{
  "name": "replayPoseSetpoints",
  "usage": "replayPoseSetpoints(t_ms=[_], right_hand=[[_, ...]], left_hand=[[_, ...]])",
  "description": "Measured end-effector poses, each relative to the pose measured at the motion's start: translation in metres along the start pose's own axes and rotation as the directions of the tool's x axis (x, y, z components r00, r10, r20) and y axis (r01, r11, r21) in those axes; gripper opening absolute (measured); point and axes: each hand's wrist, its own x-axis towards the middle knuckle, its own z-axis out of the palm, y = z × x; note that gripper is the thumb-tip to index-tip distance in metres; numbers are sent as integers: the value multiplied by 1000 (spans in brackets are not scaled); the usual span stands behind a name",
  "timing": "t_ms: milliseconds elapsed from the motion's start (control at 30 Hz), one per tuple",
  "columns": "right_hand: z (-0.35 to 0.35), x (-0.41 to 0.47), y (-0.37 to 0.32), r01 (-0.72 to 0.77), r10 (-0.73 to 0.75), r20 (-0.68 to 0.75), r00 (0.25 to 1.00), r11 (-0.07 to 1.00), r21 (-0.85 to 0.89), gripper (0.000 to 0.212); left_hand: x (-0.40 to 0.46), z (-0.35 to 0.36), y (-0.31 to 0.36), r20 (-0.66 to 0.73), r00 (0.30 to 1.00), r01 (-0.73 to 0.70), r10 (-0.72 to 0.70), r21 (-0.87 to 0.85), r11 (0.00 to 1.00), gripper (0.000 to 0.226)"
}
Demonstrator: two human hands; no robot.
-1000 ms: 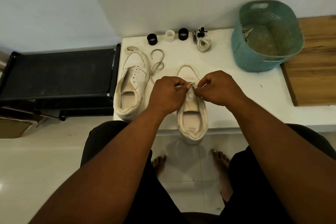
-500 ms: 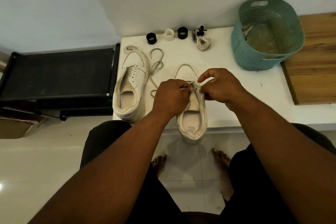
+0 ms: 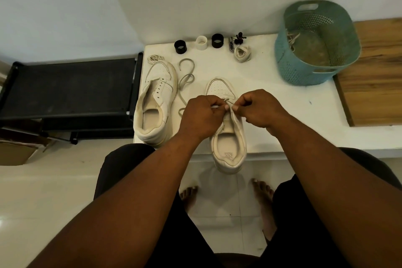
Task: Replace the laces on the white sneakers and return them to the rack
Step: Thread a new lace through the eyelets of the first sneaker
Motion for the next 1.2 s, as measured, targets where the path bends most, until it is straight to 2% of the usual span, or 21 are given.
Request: replayPoseSetpoints(t_ms=[133, 367, 433, 467, 500, 567, 600, 633, 667, 700, 733, 767, 800, 867, 933, 1000, 1033, 1067, 1100, 1167, 1200], right_hand=[[0, -1, 0, -3, 1, 19, 1000, 992, 129, 6], [9, -4, 2, 47, -46, -30, 998, 999, 25, 13], [9, -2, 3, 14, -4, -122, 992, 997, 77, 14], [7, -2, 2, -6, 39, -157, 987, 978, 208, 15], [5, -3, 0, -24, 93, -154, 984, 916, 400, 16], [-2, -8, -7, -40, 148, -80, 986, 667, 744, 20], [-5, -10, -9, -36, 146, -52, 988, 543, 839, 21], [-7, -12, -11, -32, 140, -40, 989, 479, 877, 23], [-8, -13, -11, -15, 132, -56, 990, 482, 876, 23], [-9, -13, -9, 31, 109, -118, 987, 594, 804, 22], [-9, -11, -6, 101, 40, -208, 977, 776, 623, 19], [-9, -9, -1, 168, -76, -268, 961, 924, 343, 14], [-9, -8, 2, 213, -188, -266, 946, 974, 70, 11], [-9, -9, 3, 221, -253, -126, 959, 950, -223, 11], [-8, -9, 2, 195, -208, 3, 978, 908, -370, 17], [-12, -7, 1, 158, -174, -4, 985, 899, -408, 21], [-15, -7, -1, 135, -164, -60, 985, 934, -330, 24], [-18, -7, -3, 105, -125, -142, 982, 984, -141, 26], [-21, -9, -6, 85, -50, -216, 975, 984, 158, 28], [-26, -12, -11, 101, 96, -261, 961, 752, 651, 25], [-27, -14, -13, 113, 107, -231, 967, 633, 766, 22]], left_hand=[[0, -4, -3, 29, 1000, 3, -2, -12, 1000, 13], [-5, -4, 0, 30, 999, -25, 26, -47, 999, 12], [-5, -8, -4, 35, 995, -87, 89, -45, 995, 29], [-6, -9, -5, 28, 991, -128, 128, -12, 992, 43], [-6, -10, -7, 18, 987, -158, 157, 25, 987, 57], [-6, -9, -12, -8, 983, -183, 183, 58, 981, 77], [-5, -9, -15, -2, 986, -169, 169, 57, 984, 84], [-5, -8, -18, 14, 990, -144, 144, 41, 989, 90], [-4, -6, -23, 45, 994, -100, 100, 9, 995, 94], [-4, -5, -25, 76, 995, -60, 62, -29, 998, 96], [-5, -3, -27, 93, 995, -18, 22, -50, 999, 97], [-5, -2, -29, 93, 996, 2, 3, -55, 999, 97], [-6, -1, -29, 93, 996, 2, 3, -51, 999, 96], [-6, 0, -28, 90, 996, -14, 19, -56, 998, 89], [-6, 2, -28, 68, 997, -32, 33, -24, 999, 83], [-4, 4, -33, 18, 999, -44, 43, 42, 998, 94], [-5, 5, -34, -2, 998, -60, 60, 65, 996, 97], [-5, 5, -34, -15, 997, -72, 73, 83, 994, 96], [-6, 6, -34, -21, 996, -79, 82, 103, 992, 94], [-8, 5, -30, -32, 997, -71, 76, 134, 988, 92], [-9, 4, -28, -33, 996, -75, 81, 150, 986, 93]])
